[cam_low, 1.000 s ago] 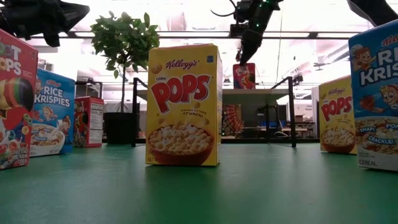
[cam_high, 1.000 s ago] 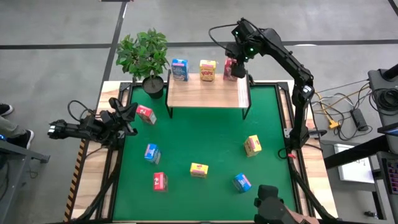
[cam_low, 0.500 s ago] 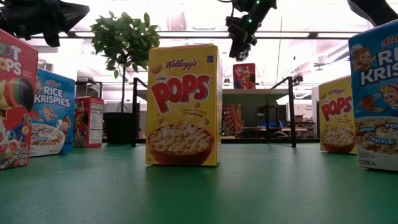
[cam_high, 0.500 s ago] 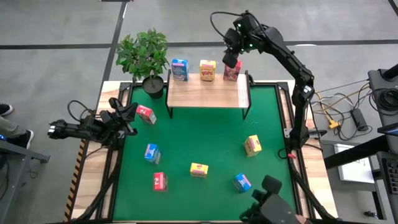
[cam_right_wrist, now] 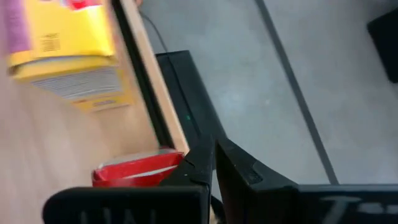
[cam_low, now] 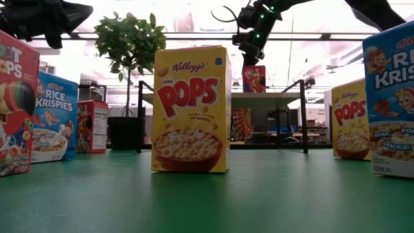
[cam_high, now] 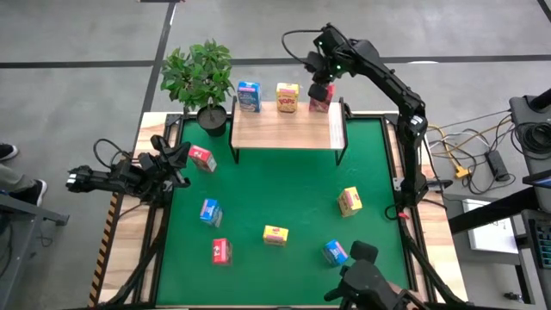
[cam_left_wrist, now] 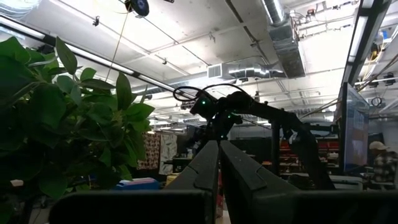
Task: Stack cereal on shelf
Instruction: Put the top right red cereal box on the shelf, then put the left yellow cereal box on the shelf
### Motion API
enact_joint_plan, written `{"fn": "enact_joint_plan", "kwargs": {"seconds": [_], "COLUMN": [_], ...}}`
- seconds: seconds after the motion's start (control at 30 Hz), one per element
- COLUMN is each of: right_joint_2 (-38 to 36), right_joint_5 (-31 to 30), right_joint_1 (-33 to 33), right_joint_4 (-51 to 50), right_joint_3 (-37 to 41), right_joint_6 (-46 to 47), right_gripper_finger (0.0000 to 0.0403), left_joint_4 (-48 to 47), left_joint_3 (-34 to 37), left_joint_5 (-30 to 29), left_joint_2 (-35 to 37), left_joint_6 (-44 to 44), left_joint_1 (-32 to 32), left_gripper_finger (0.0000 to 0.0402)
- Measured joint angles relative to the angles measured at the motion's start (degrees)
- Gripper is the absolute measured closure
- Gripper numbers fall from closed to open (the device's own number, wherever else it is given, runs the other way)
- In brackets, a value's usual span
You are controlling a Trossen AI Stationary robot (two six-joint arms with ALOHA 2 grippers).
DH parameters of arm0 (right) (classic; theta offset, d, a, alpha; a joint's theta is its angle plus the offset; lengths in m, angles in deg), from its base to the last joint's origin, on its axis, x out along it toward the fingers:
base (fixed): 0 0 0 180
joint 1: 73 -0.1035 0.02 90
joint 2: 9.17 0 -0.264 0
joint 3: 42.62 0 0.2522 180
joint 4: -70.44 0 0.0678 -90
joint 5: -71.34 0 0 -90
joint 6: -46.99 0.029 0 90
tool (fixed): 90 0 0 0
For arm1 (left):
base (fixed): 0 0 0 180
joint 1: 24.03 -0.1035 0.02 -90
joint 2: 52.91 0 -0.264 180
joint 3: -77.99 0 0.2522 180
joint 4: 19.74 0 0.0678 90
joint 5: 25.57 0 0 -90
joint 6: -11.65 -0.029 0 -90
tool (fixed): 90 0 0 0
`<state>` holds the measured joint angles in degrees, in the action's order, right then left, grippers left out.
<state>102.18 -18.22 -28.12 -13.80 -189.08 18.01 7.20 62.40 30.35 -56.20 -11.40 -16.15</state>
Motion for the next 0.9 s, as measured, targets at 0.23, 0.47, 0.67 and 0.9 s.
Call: {"fn": "enact_joint_plan", "kwargs": {"seconds": [0.23,0.47,0.67,0.9], "right_joint_2": [-0.11,-0.15,-0.17,-0.48], "right_joint_5": [2.9,2.99,2.38,1.02], "right_joint_1": [0.0,0.0,0.02,-0.04], "right_joint_4": [-0.22,0.44,2.24,3.72], "right_joint_3": [-0.02,-0.02,-0.02,-0.02], "right_joint_6": [-0.89,-1.05,0.42,1.24], "right_gripper_finger": [0.0394,0.0394,0.0394,0.0394], "left_joint_4": [0.0,-0.02,-0.02,-0.02], "left_joint_3": [0.01,0.01,0.0,0.0], "left_joint_5": [0.01,0.02,0.02,0.02], "left_joint_2": [-0.01,0.0,-0.02,0.0], "left_joint_6": [0.0,0.0,0.0,0.0], "left_joint_1": [0.01,0.0,0.02,0.01], "left_gripper_finger": [0.0402,0.0402,0.0402,0.0402]}}
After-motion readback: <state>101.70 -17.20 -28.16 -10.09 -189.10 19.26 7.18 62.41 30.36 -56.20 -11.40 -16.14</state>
